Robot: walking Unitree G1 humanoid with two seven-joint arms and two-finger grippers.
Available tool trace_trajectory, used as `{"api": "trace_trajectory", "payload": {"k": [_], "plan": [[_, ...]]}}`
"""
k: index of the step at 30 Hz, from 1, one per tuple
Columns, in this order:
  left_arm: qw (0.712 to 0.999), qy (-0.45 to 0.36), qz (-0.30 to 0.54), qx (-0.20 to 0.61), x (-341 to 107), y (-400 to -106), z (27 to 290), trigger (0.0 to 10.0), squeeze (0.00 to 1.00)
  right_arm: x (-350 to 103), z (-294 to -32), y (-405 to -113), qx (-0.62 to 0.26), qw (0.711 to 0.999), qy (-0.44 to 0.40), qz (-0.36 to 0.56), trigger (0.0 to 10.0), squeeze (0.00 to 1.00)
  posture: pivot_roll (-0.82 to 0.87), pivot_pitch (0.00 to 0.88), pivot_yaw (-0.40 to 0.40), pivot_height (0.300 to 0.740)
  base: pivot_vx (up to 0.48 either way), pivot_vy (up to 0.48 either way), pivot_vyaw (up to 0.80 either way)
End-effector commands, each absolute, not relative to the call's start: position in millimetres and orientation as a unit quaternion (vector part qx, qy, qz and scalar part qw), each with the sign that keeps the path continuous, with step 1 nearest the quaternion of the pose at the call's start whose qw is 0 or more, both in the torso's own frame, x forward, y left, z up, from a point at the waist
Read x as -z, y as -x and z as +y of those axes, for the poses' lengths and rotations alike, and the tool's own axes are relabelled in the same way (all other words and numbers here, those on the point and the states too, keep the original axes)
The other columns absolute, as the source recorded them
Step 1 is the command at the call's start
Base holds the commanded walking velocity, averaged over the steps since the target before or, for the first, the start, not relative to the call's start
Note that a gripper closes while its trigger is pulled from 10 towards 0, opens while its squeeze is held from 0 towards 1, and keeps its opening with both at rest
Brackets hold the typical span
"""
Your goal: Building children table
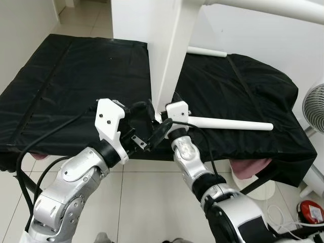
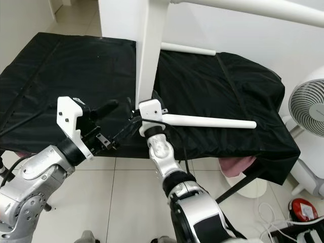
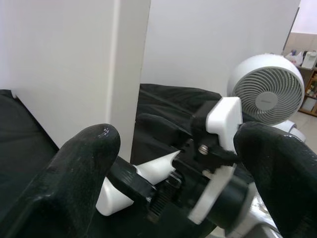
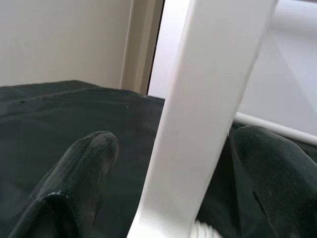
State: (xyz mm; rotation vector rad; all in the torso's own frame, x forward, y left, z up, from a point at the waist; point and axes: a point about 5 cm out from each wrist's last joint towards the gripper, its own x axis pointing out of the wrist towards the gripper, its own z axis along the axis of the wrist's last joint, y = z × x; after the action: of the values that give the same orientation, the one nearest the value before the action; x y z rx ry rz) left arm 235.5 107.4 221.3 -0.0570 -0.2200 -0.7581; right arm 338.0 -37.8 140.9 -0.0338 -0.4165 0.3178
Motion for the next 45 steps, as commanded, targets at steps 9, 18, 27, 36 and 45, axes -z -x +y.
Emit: {"api": "trace_trajectory", "payload": {"k": [9,18,27,36,45], "plan": [[0.939,0.016,-0.084,0.334,-203,-249,110,10.0,0.00,-139,-51,-327,-0.154,0.962,0.009,-0.226,10.0,0.00,0.07,0.000,-0.104,0.740,0.000,0.000,0.00],[0.975,0.006,-0.059,0.216,-181,-275,125,10.0,0.00,-140,-100,-327,-0.086,0.972,0.014,-0.217,10.0,0.00,0.05,0.000,-0.102,0.740,0.000,0.000,0.00],[0.982,0.007,-0.067,0.177,-176,-286,131,10.0,0.00,-140,-126,-325,-0.021,0.982,0.022,-0.187,10.0,0.00,0.03,0.000,-0.089,0.740,0.000,0.000,0.00],[0.990,-0.013,-0.070,0.125,-164,-291,138,10.0,0.00,-130,-139,-315,0.009,0.986,0.023,-0.162,10.0,0.00,0.02,0.000,-0.089,0.740,0.000,0.000,0.00],[0.993,-0.010,-0.043,0.110,-141,-287,138,10.0,0.00,-127,-138,-315,0.006,0.989,0.021,-0.149,10.0,0.00,0.03,0.000,-0.099,0.740,0.000,0.000,0.00]]}}
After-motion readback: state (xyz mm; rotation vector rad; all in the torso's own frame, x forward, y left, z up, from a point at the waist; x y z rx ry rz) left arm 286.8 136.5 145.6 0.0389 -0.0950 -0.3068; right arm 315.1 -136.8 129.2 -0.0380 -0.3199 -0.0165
